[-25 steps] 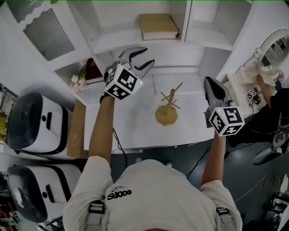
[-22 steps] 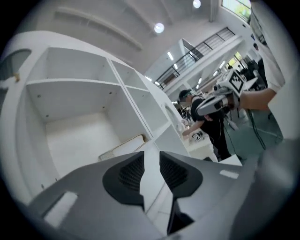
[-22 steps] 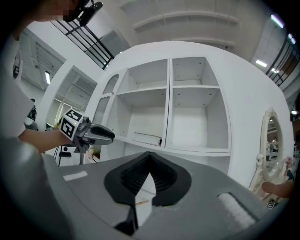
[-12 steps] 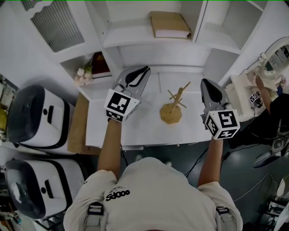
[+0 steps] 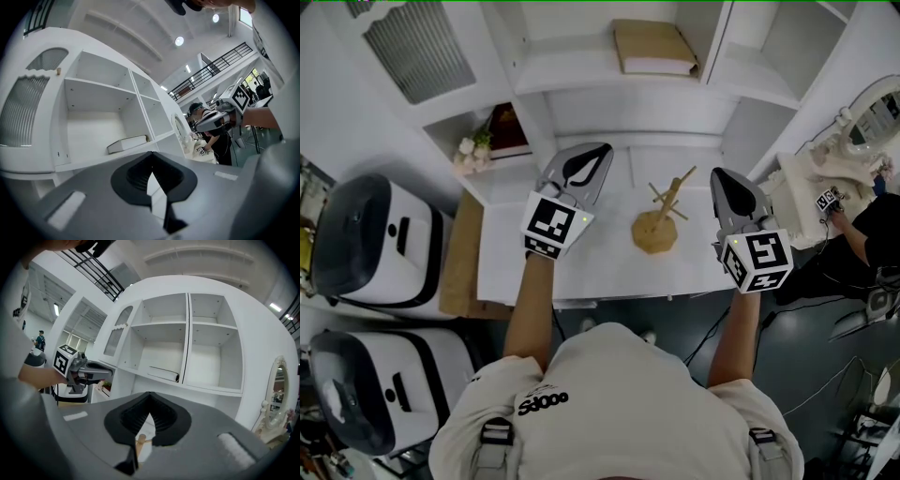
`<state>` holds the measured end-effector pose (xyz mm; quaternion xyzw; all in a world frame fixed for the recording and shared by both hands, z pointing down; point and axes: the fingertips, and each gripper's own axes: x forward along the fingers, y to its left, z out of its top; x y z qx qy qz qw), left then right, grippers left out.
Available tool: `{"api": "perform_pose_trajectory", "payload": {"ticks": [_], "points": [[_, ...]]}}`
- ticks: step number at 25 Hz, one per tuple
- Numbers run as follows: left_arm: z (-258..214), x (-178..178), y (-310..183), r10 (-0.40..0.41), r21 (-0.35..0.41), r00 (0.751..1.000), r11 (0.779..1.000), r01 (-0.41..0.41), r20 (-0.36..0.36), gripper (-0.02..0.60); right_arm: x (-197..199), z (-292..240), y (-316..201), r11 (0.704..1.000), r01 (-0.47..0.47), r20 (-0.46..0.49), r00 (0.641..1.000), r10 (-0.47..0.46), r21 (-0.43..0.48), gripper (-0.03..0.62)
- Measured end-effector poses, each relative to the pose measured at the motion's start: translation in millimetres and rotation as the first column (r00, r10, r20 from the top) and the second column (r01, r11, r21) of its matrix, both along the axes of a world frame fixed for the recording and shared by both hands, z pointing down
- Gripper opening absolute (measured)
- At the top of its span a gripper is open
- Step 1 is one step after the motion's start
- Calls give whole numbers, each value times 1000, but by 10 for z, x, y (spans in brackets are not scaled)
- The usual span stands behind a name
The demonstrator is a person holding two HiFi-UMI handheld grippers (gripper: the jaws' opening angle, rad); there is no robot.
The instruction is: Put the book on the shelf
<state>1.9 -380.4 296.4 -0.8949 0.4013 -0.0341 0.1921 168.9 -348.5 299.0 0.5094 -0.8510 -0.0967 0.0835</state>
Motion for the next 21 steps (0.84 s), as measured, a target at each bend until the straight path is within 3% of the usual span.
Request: {"api": "perform_pose_trajectory", "payload": {"ticks": [21], "points": [[79,206,24,55,-21,998,998,-54,34,18,43,63,-64,1000,1,19,1000,-1,-9,0]]}}
